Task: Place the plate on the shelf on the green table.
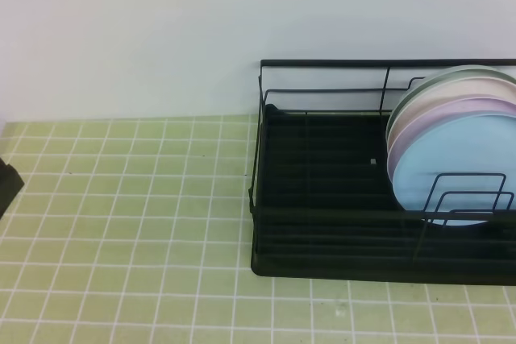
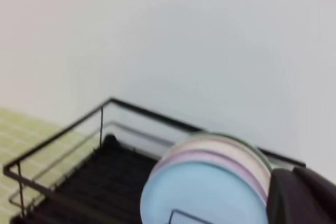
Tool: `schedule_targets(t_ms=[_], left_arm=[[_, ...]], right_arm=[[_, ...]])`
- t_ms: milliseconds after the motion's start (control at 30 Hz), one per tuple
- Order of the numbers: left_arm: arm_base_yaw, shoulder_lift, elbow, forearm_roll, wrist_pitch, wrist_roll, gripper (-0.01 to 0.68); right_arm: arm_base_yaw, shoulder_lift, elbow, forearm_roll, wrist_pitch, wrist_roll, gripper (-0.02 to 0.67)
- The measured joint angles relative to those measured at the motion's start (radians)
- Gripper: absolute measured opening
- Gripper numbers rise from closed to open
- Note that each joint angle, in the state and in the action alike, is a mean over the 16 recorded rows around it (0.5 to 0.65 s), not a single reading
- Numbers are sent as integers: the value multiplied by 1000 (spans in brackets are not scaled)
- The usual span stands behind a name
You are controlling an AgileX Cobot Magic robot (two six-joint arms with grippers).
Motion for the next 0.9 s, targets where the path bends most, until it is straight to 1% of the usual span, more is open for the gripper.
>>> schedule_targets(t_ms=[367,700,800,900], left_arm=[[0,0,0,0,0,7,0],[3,0,0,0,1,10,0],[23,-4,0,0,6,12,0],[68,-10,0,0,12,15,0]], right_arm=[[0,-65,3,62,9,0,0],[-3,-86,32,76,1,-1,0],[-22,-96,60,72,-15,-2,0],[-49,-106,104,59,-39,-2,0]])
